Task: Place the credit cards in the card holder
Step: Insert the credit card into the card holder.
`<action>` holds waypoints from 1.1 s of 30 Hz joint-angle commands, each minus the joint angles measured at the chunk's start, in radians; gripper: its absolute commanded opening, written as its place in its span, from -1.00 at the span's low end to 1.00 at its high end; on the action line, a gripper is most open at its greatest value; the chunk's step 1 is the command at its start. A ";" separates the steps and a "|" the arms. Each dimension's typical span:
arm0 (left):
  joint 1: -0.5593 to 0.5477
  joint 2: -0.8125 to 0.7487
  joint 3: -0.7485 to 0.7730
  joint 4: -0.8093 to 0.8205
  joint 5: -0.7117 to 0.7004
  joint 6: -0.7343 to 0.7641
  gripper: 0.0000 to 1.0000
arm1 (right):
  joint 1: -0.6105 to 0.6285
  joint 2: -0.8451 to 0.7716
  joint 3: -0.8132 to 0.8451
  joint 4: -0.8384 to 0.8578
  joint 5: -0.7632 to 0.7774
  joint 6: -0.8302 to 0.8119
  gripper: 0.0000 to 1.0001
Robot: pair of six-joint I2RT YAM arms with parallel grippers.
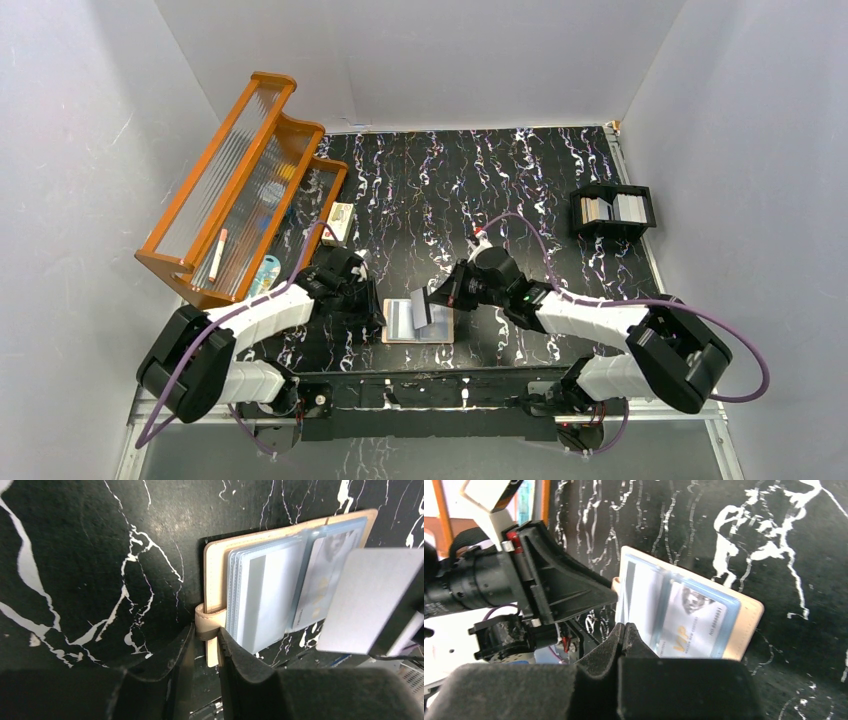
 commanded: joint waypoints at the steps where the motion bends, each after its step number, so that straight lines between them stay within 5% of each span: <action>1: 0.002 -0.021 -0.034 -0.007 0.062 -0.032 -0.59 | 0.000 0.017 -0.032 0.096 0.043 0.013 -1.00; 33: 0.002 -0.046 -0.048 -0.004 0.080 -0.046 -0.82 | 0.000 0.181 -0.107 0.291 -0.060 -0.014 -1.00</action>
